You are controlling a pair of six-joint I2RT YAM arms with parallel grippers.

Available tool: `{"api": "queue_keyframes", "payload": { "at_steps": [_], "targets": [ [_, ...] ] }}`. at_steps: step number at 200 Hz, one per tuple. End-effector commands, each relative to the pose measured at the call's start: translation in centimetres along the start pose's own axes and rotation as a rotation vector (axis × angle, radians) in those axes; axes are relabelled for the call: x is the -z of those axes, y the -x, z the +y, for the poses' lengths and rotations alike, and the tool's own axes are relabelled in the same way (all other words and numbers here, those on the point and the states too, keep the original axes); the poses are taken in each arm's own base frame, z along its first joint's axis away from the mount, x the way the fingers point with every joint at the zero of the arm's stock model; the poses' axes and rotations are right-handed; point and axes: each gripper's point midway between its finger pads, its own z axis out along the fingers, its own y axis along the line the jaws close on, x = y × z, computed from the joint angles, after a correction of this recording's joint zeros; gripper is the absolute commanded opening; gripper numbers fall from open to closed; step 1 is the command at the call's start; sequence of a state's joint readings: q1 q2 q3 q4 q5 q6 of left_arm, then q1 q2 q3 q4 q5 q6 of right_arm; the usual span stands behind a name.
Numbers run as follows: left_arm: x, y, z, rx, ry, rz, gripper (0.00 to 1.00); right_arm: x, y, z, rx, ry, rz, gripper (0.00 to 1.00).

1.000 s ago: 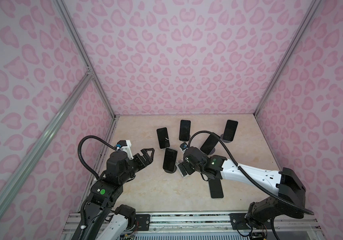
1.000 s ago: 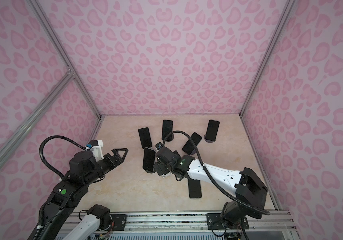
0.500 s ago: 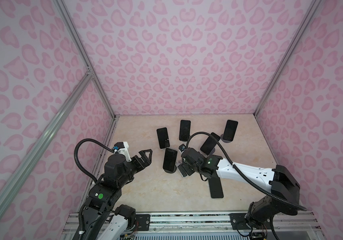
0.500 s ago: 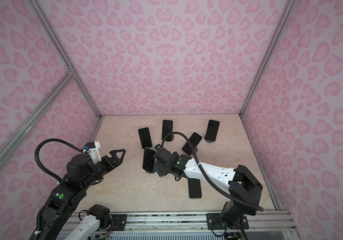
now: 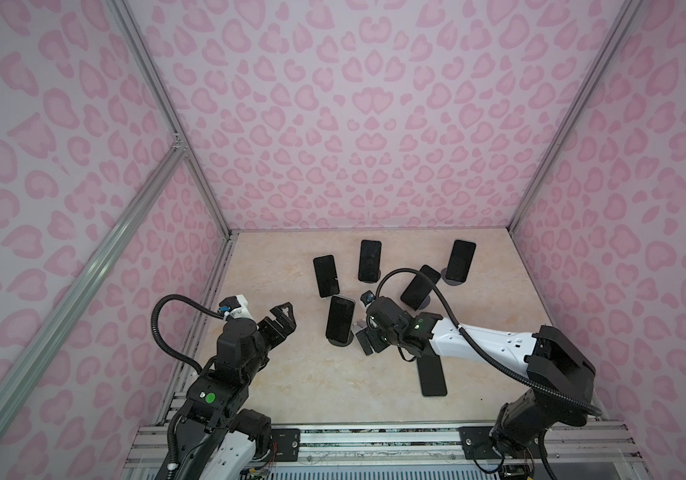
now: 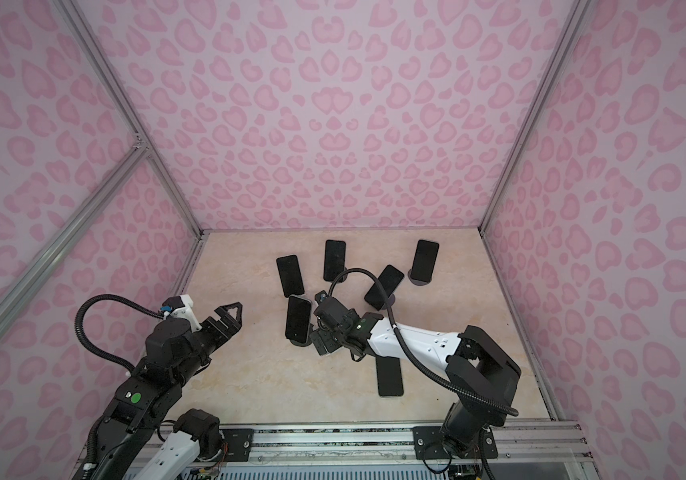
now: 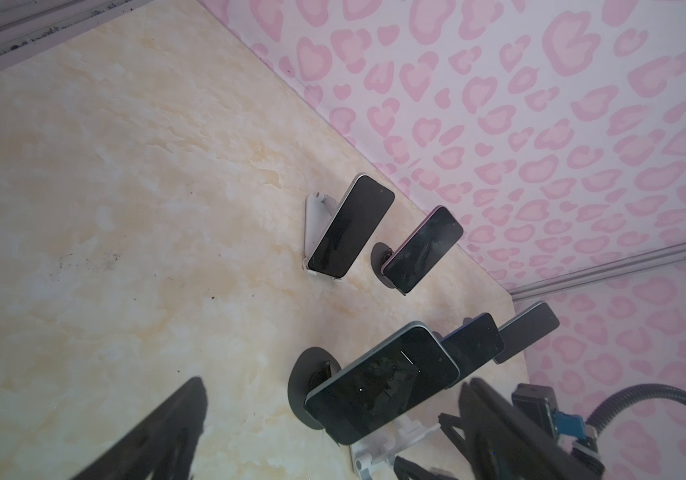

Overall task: Remove the phone from the phone stand
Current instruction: 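Lower the right gripper onto the white stand and close on its top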

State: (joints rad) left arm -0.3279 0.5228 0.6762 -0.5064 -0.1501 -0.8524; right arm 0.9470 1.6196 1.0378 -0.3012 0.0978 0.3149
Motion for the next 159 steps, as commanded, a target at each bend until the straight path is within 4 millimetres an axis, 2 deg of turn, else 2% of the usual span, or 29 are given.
{"api": "queue_keyframes", "payload": {
  "at_steps": [1, 55, 128, 159],
  "targets": [
    [-0.2, 0.9, -0.7, 0.005, -0.022, -0.036, 0.98, -0.5, 0.3, 0.0, -0.029, 0.001, -0.022, 0.98],
    [-0.4, 0.9, -1.1, -0.003, -0.029, -0.021, 0.98, -1.5, 0.4, -0.5, -0.069, -0.03, -0.043, 0.84],
    [0.1, 1.4, -1.7, -0.006, -0.039, -0.027, 0.98, -2.9, -0.1, -0.5, -0.096, -0.022, -0.044, 0.79],
    [0.2, 1.7, -1.8, -0.013, -0.04, -0.037, 0.98, -3.1, -0.4, -0.5, -0.11, -0.014, -0.051, 0.69]
  ]
}}
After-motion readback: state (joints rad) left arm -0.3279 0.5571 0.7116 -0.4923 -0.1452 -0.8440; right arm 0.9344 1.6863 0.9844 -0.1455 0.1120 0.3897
